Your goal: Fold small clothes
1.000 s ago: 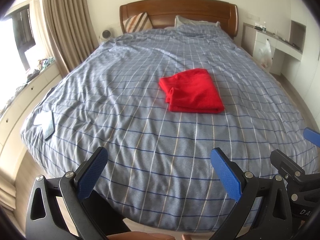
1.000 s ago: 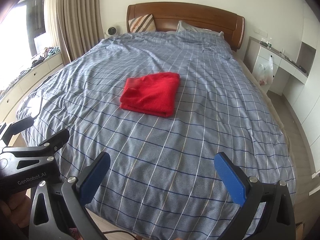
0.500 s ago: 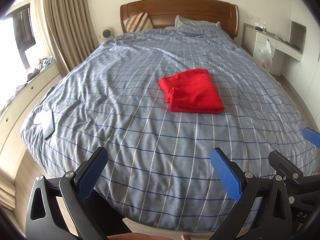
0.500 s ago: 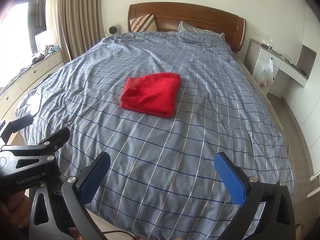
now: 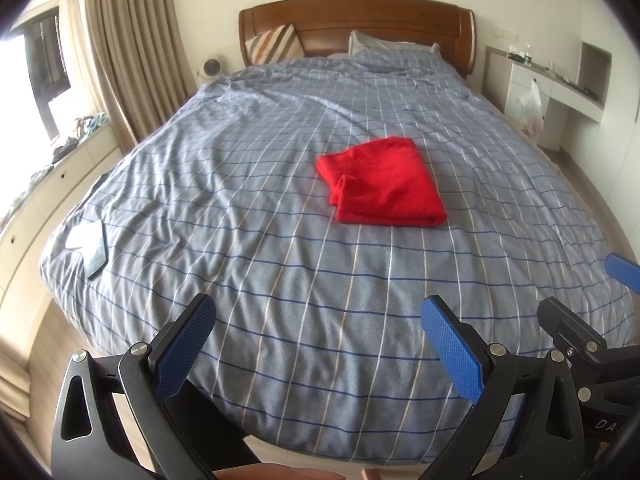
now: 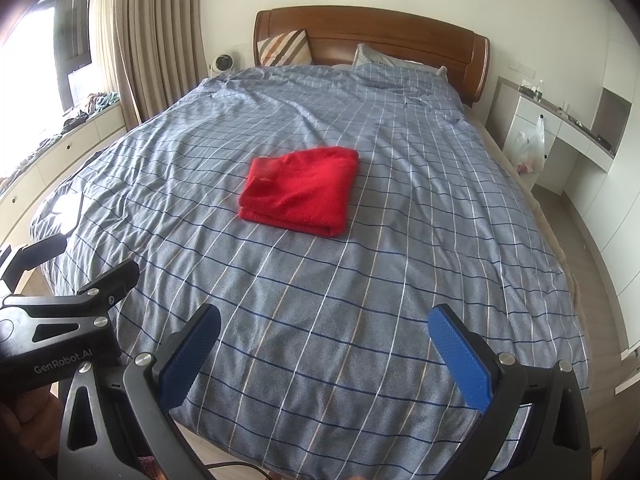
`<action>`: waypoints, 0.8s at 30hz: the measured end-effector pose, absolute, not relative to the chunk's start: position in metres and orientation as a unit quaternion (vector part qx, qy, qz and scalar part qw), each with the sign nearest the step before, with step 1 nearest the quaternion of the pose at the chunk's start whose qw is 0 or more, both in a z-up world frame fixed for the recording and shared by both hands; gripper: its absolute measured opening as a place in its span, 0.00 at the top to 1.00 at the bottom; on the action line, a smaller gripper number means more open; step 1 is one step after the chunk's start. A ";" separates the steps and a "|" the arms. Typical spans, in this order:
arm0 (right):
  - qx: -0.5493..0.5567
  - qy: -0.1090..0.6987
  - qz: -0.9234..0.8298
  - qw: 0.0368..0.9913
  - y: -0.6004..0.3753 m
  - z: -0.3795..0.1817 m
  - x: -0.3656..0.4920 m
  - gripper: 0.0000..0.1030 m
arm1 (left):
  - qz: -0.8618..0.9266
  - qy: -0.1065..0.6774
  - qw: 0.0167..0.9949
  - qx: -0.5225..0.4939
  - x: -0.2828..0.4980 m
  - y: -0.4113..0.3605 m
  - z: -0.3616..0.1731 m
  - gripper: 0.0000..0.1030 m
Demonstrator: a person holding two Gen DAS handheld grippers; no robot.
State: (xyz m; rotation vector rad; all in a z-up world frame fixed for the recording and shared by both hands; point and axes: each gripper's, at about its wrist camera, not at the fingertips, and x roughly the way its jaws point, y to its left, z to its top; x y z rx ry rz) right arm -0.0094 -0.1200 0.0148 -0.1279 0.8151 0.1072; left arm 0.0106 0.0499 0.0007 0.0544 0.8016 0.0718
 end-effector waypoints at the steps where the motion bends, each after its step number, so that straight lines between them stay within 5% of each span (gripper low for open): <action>1: -0.062 0.396 0.052 0.915 -0.120 0.015 -0.010 0.01 | 0.035 0.390 0.920 0.026 0.011 0.050 0.001 0.00; 24: -0.066 0.393 0.059 0.915 -0.116 0.018 -0.012 0.01 | 0.036 0.386 0.922 0.016 0.009 0.054 0.004 0.00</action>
